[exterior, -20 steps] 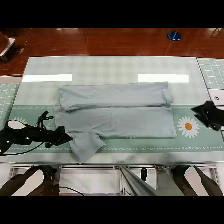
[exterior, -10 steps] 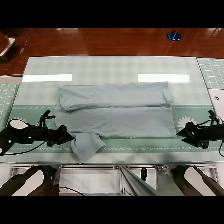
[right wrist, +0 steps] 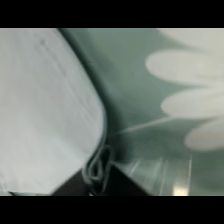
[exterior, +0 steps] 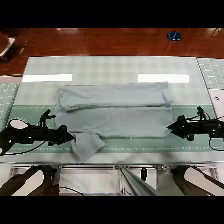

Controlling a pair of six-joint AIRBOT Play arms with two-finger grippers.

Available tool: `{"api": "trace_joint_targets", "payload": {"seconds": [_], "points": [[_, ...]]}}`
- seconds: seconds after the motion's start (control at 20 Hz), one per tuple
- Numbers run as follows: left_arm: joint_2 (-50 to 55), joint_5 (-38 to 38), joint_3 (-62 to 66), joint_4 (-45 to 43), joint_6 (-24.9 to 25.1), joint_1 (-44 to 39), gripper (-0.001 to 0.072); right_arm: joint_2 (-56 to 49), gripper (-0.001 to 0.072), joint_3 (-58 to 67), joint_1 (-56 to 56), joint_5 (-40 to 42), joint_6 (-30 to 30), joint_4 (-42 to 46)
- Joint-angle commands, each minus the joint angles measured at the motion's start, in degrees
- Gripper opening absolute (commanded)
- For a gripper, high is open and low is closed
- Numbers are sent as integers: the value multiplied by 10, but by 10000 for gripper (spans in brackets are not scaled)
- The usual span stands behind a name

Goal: Fold the shirts.

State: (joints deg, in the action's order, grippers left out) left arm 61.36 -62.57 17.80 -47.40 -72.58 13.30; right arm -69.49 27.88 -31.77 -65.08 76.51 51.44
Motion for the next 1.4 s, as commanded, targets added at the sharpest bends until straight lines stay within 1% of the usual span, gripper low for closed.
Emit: {"api": "trace_joint_targets", "payload": {"seconds": [0.0, 0.1, 0.15, 0.3, 0.45, 0.55, 0.6, 0.8, 0.95, 1.0, 1.05, 1.1, 1.2, 1.25, 1.35], "points": [[0, -2, 21, 13, 5, 3, 20, -22, 24, 24, 31, -7, -79, -44], [0, -25, 74, 28, 6, 20, 20, -22, 24, 77, 46, -35, -82, -44], [0, -25, 104, 33, 6, 27, 20, -22, 23, 110, 49, -38, -78, -44], [24, 26, 200, 36, -3, 24, 19, -49, 23, 209, 52, -34, -50, -48], [118, 39, 316, 35, -9, 2, 20, -116, 23, 311, 94, -34, -34, -50], [188, 36, 397, 35, -42, -5, 19, -165, 24, 381, 121, -21, -7, -50], [220, 31, 434, 35, -49, -9, 20, -190, 24, 415, 130, -18, 2, -51], [345, -26, 572, 35, -53, -30, 19, -276, 24, 515, 151, -17, 26, -51], [411, -63, 626, 35, -57, -37, 22, -317, 30, 546, 151, -6, 36, -56], [425, -68, 633, 35, -57, -37, 121, -325, 183, 547, 151, 8, 44, -55], [433, -71, 636, 33, -56, -37, 384, -329, 402, 547, 151, 16, 47, -55], [435, -71, 644, 22, -55, -31, 506, -328, 412, 547, 150, 23, 44, -52], [428, -97, 672, -25, -78, -8, 506, -322, 412, 569, 128, -2, 42, -39], [417, -113, 683, -63, -90, 8, 506, -317, 412, 582, 110, -26, 43, -26], [367, -114, 679, -153, -112, 45, 506, -298, 412, 585, 67, -62, 52, 13]]}}
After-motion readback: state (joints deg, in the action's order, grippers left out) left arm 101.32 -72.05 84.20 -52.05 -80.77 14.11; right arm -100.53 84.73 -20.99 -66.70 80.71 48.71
